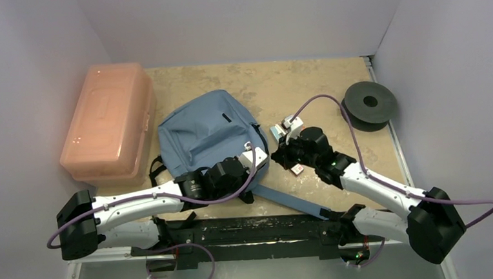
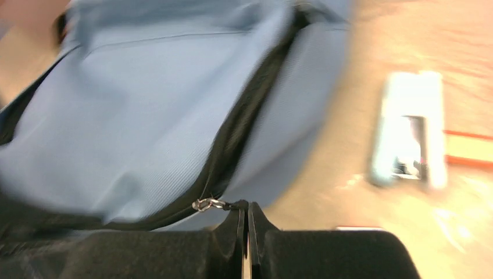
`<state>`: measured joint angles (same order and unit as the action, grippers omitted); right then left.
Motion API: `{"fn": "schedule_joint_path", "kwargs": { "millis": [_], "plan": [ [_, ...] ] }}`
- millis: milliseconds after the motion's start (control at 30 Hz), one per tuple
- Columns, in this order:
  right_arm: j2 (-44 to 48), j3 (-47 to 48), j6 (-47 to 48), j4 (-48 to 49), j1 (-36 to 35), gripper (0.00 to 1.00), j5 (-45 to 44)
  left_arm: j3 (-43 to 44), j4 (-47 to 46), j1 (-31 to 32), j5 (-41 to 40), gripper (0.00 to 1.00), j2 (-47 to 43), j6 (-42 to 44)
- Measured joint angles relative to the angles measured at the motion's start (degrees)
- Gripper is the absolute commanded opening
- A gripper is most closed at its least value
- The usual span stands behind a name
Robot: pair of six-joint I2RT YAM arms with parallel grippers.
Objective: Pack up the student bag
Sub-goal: Zip the student bag at the center of the board.
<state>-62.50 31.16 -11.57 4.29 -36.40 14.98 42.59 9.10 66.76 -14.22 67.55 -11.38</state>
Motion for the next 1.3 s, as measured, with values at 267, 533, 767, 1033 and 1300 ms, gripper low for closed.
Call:
{"fn": "schedule_joint_path", "kwargs": {
  "millis": [267,533,767,1033,1300],
  "plan": [
    [-4.6,7.3,-10.2,-7.1,1.8,0.0,-14.2,-4.2,-1.7,-0.6,0.3,0.0,-6.9,0.0],
    [-20.2,19.2,-2.8,-7.0,2.8,0.0,-11.9,-8.0,0.9,-1.4,2.5,0.61,-13.0,0.0],
    [-17.6,20.0,0.1,-8.0,7.6,0.0,-14.1,-3.5,2.7,-0.3,2.4,0.76,-7.1,-1.6],
    [-13.0,19.8,0.0,-12.3,5.6,0.0,-13.5,12.6,-1.7,-0.8,-5.3,0.72,14.5,-2.1],
    [-8.9,18.2,-1.4,-14.0,4.8,0.0,-12.7,17.8,-0.6,-1.3,-8.8,0.0,21.4,-2.1]
  ]
}}
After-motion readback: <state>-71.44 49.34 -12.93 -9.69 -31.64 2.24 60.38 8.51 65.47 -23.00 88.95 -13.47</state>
